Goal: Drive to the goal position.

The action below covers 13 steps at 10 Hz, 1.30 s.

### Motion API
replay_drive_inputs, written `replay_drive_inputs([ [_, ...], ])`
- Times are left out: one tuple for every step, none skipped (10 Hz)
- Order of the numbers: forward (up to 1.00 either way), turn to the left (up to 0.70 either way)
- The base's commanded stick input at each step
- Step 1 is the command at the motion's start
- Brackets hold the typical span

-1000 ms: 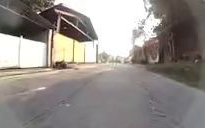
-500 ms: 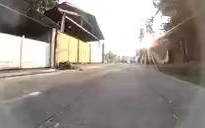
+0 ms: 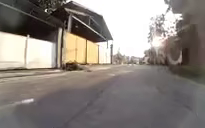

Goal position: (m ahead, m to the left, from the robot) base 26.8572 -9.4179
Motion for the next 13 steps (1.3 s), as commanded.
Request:
replay_drive_inputs([
  [1.00,0.00],
  [1.00,0.00],
  [1.00,0.00],
  [1.00,0.00],
  [1.00,0.00],
  [1.00,0.00],
  [1.00,0.00],
  [1.00,0.00],
  [1.00,0.00],
  [1.00,0.00],
  [1.00,0.00],
  [1.00,0.00],
  [1.00,0.00],
])
